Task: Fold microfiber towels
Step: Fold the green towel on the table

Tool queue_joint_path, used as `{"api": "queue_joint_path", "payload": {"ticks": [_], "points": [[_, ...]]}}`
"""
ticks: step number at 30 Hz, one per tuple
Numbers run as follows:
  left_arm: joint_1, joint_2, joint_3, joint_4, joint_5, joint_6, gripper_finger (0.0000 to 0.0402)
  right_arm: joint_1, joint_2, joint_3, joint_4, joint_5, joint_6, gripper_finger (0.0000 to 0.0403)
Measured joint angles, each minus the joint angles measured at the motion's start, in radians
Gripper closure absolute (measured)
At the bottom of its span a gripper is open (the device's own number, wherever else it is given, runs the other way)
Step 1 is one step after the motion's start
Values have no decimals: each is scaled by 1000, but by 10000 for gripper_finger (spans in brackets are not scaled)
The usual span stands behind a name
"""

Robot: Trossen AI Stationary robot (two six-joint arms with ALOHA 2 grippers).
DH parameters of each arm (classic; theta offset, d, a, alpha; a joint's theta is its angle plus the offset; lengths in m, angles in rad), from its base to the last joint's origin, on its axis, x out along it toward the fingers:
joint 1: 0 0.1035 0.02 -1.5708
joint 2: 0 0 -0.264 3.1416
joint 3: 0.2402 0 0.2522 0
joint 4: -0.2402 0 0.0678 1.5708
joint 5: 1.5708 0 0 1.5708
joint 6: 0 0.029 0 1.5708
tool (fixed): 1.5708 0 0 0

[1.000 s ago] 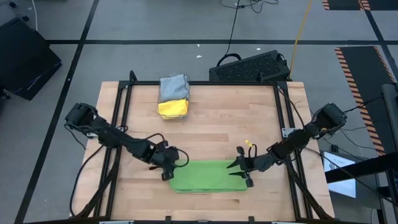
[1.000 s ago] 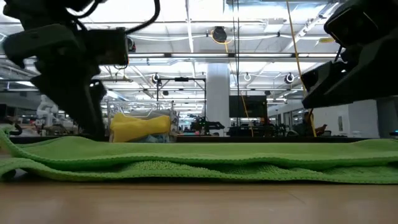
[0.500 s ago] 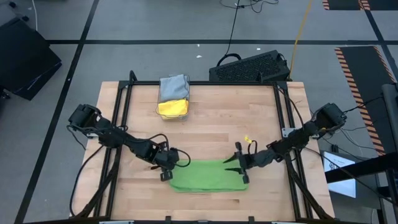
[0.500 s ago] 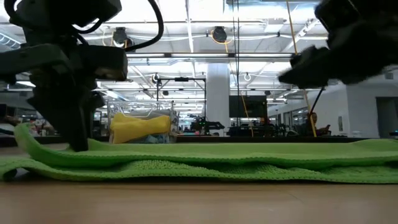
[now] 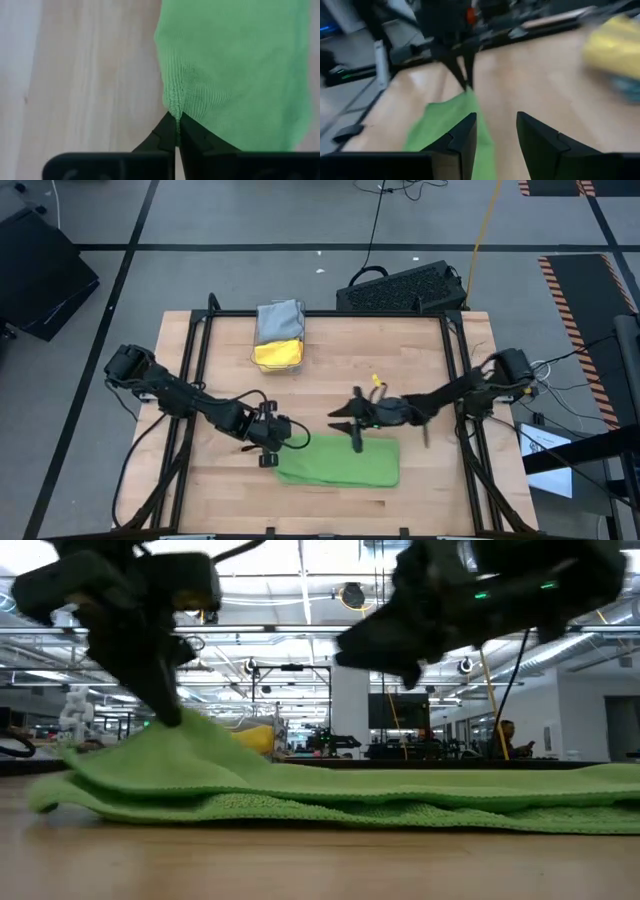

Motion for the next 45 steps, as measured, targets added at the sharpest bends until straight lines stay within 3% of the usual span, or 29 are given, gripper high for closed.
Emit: {"api": "queue_joint_path", "payload": {"ticks": [4,10,15,22,26,31,38,41,45], "points": [[-3,1,46,-38,-4,60,391,-68,129,149,-60,-251,12,273],[-29,2,86,-36,-45,132,391,-131,313,386,-175,-513,-19,272],[-64,2,97,-32,-50,132,389,-155,388,495,-205,-592,-51,240],[-91,2,97,-23,-87,98,387,-168,437,532,-212,-679,-13,166],[-92,2,97,-14,-90,90,394,-166,465,536,-201,-700,4,159],[-92,2,97,-1,-90,77,388,-167,475,536,-179,-699,-29,216],[-92,2,97,-2,-143,-41,390,-169,475,536,-177,-721,-122,386],[-97,2,97,-37,-167,-165,369,-175,462,534,-220,-724,-153,389],[-135,2,95,-113,-206,-346,296,-177,398,531,-366,-657,-264,399]]}}
